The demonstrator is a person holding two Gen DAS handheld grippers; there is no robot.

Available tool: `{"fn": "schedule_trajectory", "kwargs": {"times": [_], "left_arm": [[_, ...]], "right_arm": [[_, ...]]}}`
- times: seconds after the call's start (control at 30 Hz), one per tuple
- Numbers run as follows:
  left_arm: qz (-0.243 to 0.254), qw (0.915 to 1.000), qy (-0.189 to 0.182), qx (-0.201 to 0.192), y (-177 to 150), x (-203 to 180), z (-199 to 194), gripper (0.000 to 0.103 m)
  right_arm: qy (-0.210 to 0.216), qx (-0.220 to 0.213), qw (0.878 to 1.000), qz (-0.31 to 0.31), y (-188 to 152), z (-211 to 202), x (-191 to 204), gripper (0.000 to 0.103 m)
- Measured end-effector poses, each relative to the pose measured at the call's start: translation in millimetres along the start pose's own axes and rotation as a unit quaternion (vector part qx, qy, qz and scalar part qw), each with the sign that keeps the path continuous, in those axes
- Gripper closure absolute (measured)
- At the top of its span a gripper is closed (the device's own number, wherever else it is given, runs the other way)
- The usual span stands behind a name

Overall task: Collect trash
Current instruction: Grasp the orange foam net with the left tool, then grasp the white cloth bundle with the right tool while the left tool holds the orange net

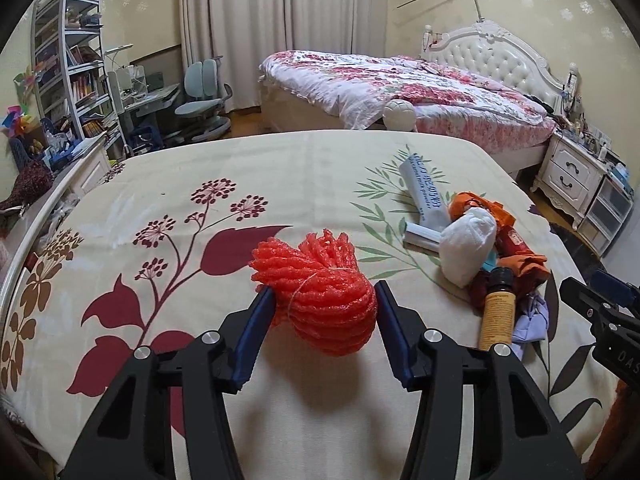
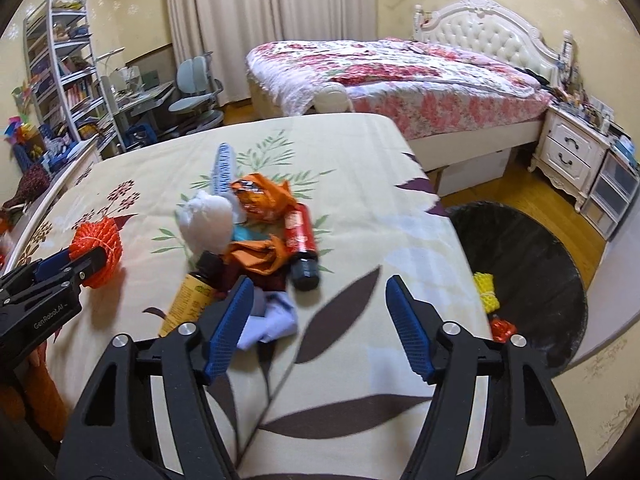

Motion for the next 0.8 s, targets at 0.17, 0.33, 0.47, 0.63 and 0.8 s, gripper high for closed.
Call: {"fn": "schedule_trajectory", "kwargs": {"times": [0.17, 0.33, 0.47, 0.63, 0.8], "left_arm": [[-0.006, 0.9999, 0.01, 0.001, -1.4, 14.4, 3.1, 0.05], [-0.011, 0.9999, 0.009, 0.007, -3.5, 19.0, 6.9, 0.05], [-0.013, 0.9998, 0.006, 0.01, -4.3, 19.2, 9.9, 0.05], [-0.014, 0.9999, 0.006, 0.008, -4.1, 19.5, 10.8, 0.05], [-0.015, 0.9998, 0.005, 0.008, -4.2, 20.1, 11.7, 0.05]], "right_arm": [[0.011, 0.006, 1.0, -0.013, 9.9, 10.5, 15.7, 0.046], [0.017, 0.017, 0.999, -0.021, 13.2, 18.9, 25.4, 0.061], [0.034, 0.027, 0.999, -0.024, 12.7, 25.5, 29.4, 0.078], [0.042, 0.028, 0.998, -0.027, 10.8, 24.6, 34.4, 0.097], [0.042, 0.025, 0.998, -0.026, 10.4, 21.1, 34.0, 0.099]]}}
Point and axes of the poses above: each gripper's, at about its wrist camera, not at the fingertips, and z roughly the way its jaws point, x to its left, y to its top, the point moved 5 cm from there along z, roughly the way its jaws point, and after that the axes turned 12 degrees about x, right-handed, at the moved point
